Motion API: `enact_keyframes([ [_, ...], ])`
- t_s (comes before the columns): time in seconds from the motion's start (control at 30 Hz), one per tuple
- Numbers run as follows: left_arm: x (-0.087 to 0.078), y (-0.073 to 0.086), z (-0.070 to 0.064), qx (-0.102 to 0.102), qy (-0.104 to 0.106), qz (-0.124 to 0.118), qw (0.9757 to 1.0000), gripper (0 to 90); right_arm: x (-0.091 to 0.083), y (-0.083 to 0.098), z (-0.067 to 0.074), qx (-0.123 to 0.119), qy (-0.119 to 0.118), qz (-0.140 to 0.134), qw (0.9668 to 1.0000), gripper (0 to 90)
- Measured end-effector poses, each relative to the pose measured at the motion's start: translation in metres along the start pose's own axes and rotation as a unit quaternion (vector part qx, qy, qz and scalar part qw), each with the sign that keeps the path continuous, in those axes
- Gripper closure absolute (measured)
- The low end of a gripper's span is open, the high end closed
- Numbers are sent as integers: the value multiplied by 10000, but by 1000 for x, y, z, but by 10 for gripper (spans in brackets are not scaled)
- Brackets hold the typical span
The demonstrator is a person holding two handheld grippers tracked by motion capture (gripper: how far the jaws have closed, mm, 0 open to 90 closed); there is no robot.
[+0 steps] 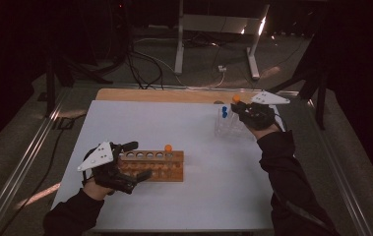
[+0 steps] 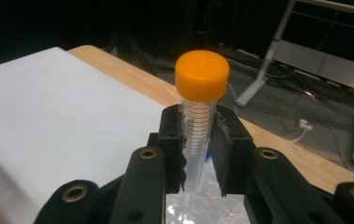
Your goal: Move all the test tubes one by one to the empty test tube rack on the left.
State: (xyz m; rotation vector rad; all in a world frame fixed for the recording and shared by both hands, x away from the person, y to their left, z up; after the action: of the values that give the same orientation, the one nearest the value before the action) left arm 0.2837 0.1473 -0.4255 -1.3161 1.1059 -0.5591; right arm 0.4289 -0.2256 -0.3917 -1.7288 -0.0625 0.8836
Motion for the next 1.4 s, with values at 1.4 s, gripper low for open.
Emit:
enact_keyframes([
  [1.4,37,-59,-26,347,165,211,9990,311,-21,-5,188,-1239,-2790,219,9520,751],
])
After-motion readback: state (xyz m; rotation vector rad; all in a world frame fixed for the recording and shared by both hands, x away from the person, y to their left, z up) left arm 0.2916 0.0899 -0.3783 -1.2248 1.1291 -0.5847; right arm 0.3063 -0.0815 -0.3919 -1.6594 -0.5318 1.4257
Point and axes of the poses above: each handheld gripper's, and its own axes: x roughly forward along the jaws, y roughly out of its underside, z roughly to its left, the point moved 4 cm from there along x, roughly forward along the jaws, and after that the axes turned 7 degrees about z, right-handed, at the moved point
